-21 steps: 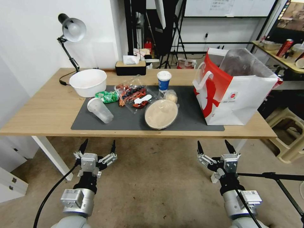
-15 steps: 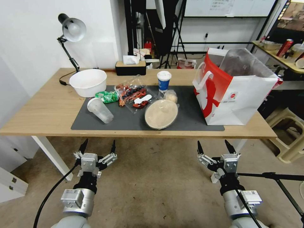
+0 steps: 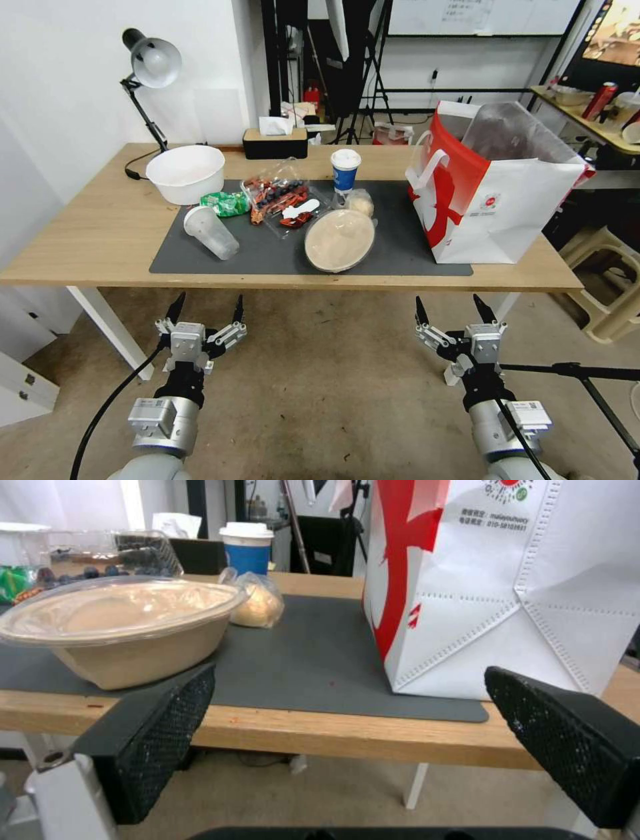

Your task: Pick up the trash from the table and place it into the takeout bag.

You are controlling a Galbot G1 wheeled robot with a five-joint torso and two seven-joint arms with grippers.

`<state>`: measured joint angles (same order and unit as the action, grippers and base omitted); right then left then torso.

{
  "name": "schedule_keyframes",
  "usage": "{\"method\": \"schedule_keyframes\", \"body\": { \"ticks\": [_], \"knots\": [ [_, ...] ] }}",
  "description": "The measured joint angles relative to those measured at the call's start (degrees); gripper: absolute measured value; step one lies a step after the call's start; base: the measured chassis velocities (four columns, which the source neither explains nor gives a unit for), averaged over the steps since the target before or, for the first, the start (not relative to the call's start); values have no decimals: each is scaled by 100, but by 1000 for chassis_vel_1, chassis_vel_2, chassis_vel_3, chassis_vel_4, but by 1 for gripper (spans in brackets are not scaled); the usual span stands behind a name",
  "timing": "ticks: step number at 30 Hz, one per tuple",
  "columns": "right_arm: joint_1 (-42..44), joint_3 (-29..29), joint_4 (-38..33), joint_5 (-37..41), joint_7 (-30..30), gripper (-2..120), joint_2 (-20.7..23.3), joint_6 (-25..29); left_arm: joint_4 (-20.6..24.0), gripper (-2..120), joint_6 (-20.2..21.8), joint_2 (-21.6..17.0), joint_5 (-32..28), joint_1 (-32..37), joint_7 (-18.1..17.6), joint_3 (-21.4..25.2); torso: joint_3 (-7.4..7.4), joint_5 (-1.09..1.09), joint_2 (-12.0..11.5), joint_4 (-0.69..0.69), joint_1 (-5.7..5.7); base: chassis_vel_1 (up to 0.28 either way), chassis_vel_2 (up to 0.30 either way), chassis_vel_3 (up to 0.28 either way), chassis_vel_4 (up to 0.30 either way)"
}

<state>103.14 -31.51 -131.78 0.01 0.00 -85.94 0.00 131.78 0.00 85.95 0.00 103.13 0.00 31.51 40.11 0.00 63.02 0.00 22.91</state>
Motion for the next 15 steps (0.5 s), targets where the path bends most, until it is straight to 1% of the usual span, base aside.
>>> {"method": "schedule_keyframes", "body": {
  "ticks": [10, 11, 12, 15],
  "knots": [
    [-23, -3, -2, 10, 0, 100, 0, -34, 1, 100, 27, 0, -14, -18, 0, 1, 0, 0, 0, 0, 0, 0, 0, 0, 0],
    [-74, -23, -11, 41, 5, 100, -2, -121, 9, 100, 130, 0, -62, -72, 8, 9, 0, 0, 0, 0, 0, 0, 0, 0, 0],
    [-74, -23, -11, 41, 5, 100, -2, -121, 9, 100, 130, 0, -62, -72, 8, 9, 0, 0, 0, 0, 0, 0, 0, 0, 0],
    [-382, -194, -88, 207, 59, 100, -31, -612, 78, 100, 613, 6, -298, -369, 63, 54, 0, 0, 0, 0, 1, 0, 0, 0, 0]
  ]
}}
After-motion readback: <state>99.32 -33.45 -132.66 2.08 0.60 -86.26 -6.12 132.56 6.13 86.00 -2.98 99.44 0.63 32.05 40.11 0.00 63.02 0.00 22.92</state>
